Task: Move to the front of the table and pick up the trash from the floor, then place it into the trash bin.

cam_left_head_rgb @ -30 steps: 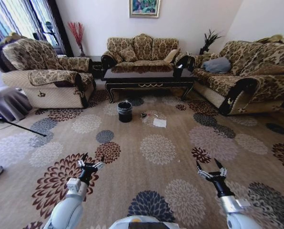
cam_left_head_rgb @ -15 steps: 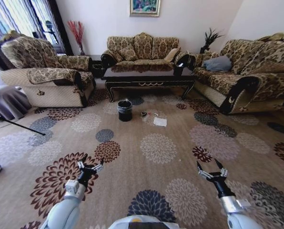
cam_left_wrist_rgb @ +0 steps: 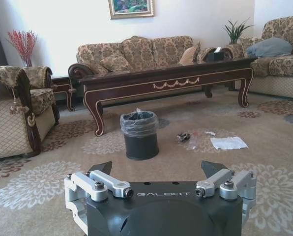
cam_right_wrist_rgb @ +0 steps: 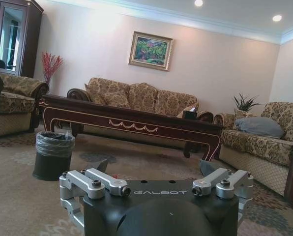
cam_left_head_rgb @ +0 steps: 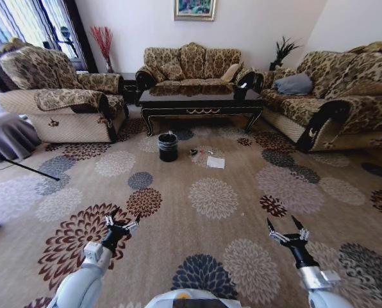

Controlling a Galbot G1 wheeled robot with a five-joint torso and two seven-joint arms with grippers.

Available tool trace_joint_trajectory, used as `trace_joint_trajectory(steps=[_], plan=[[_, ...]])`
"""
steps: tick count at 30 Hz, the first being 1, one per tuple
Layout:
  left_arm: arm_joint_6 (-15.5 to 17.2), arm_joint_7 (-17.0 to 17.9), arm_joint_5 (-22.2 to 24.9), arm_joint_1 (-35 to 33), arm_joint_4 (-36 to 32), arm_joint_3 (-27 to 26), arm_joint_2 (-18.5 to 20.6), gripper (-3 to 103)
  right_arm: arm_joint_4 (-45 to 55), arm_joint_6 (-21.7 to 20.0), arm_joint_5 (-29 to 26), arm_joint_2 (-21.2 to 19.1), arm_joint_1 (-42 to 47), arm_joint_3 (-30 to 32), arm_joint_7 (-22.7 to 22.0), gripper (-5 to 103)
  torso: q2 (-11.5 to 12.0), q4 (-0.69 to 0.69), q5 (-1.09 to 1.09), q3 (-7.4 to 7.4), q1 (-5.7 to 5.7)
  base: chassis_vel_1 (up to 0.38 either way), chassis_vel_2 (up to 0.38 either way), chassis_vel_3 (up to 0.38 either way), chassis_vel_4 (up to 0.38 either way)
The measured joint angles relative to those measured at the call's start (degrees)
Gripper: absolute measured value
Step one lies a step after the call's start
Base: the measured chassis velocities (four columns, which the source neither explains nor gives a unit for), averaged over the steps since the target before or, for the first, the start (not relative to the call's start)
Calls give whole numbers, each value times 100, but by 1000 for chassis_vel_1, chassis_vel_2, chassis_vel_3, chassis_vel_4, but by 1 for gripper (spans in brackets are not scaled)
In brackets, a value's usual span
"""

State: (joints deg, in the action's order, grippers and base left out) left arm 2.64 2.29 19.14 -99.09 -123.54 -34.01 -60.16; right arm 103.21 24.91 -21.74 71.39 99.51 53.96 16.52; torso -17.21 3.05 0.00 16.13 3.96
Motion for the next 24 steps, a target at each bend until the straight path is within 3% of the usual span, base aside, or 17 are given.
trace_joint_trajectory(steps=[24], plan=[[-45, 78, -358, -84, 6, 180, -268, 100, 212, -128, -87, 39, 73, -53, 35, 100, 514, -1, 0, -358, -154, 0, 0, 0, 0]])
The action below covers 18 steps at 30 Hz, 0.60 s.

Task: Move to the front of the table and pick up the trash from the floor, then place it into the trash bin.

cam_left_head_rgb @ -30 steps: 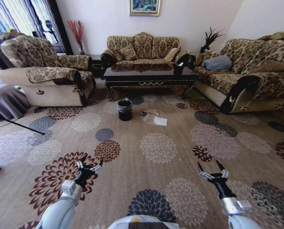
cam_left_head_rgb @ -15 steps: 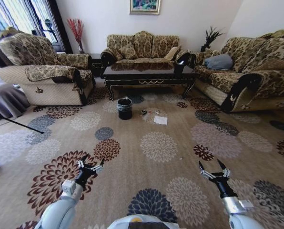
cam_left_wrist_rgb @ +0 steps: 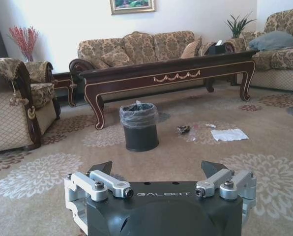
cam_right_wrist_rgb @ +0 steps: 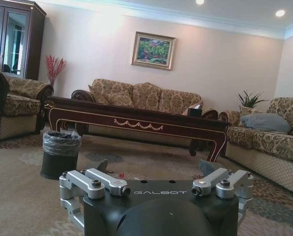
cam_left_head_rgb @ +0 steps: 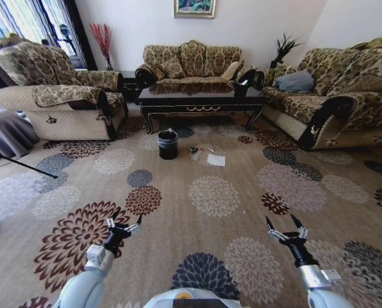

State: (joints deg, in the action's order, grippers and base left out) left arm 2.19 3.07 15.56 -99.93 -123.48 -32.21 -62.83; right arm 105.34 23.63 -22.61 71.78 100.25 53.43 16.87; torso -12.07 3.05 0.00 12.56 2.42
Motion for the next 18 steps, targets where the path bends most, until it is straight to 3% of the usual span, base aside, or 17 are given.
trace_joint_trajectory(steps=[18], plan=[[3, 17, -68, -9, -11, 20, 25, 100, -161, 227, 52, 23, 69, 26, 125, 100, 425, 0, 0, -323, -102, 0, 0, 0, 0]])
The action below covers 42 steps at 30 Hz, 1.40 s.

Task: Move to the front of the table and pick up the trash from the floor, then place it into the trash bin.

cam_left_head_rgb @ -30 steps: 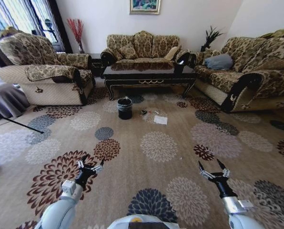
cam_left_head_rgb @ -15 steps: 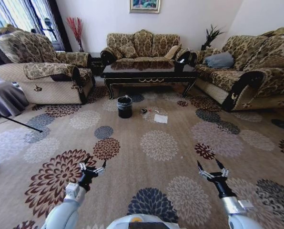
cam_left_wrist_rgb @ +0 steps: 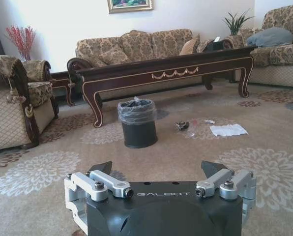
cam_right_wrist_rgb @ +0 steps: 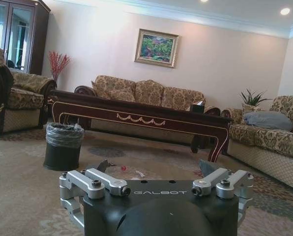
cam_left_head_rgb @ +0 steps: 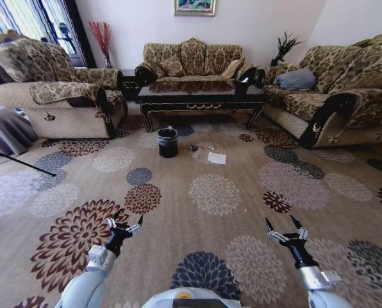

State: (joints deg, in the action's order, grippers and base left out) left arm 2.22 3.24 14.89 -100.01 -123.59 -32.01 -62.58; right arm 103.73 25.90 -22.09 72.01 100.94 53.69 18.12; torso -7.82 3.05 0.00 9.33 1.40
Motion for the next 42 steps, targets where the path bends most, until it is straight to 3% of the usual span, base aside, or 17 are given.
trace_joint_trajectory(steps=[21, 32, 42], plan=[[-47, 95, 46, -18, 59, 2, -45, 100, 10, 20, 20, -5, -51, -9, 30, 100, 458, 0, 0, -387, -73, 0, 0, 0, 0], [-21, 140, 67, 24, 66, 11, -51, 100, 8, -18, 25, -24, -99, -30, 35, 100, 726, 0, 0, -662, -69, 0, 0, 0, 0], [-6, 237, 83, 120, 120, 26, -44, 100, -31, -30, 26, -30, -138, -51, 36, 100, 784, 1, 0, -763, -85, 0, 0, 0, 0]])
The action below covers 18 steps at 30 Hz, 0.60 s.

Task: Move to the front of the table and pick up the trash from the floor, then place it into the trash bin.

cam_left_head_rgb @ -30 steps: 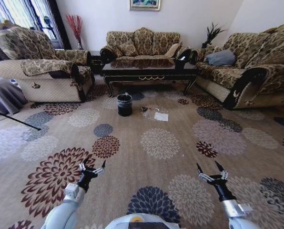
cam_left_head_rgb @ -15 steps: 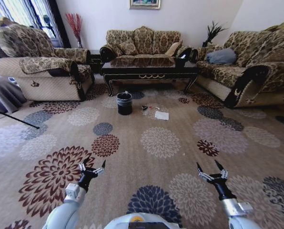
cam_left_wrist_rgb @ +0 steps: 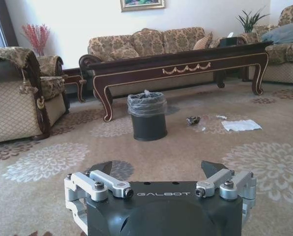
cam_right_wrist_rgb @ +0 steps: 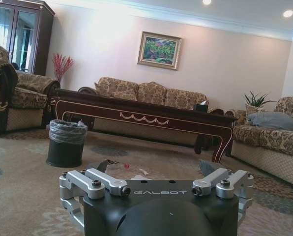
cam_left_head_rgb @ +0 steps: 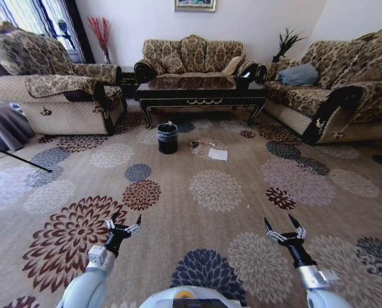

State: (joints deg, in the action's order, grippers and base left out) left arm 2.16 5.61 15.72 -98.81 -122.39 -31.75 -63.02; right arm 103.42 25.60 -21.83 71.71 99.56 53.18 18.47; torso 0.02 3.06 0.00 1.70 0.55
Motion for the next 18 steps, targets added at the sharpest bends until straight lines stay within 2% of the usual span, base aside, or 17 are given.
trace_joint_trajectory(steps=[3, 4, 6, 10, 18], plan=[[-59, 34, -5, 28, 30, 19, -2, 100, -11, -7, 3, 6, -2, -7, 6, 100, 0, 0, 0, 0, -1, 0, 0, 0, 0], [-264, 78, 15, 41, 53, 35, -7, 100, -14, -17, -3, 8, -1, -9, 47, 100, 0, 0, 1, 2, -2, 0, 0, 0, 0], [-463, 108, 96, 56, 64, 37, -16, 100, -44, -5, -63, 10, -9, -9, 229, 100, 0, 0, 0, 7, -3, 0, 0, 0, 0], [-554, 113, 58, 72, 100, 25, -23, 100, -87, 43, -89, 17, -55, -7, 364, 100, 0, 0, 0, 14, -3, 0, 0, 0, 0], [-576, 111, 8, 83, 112, 9, -34, 100, -99, 57, -74, 29, -96, -9, 338, 100, 0, 0, 1, 29, -3, -18, 23, 18, -25]])
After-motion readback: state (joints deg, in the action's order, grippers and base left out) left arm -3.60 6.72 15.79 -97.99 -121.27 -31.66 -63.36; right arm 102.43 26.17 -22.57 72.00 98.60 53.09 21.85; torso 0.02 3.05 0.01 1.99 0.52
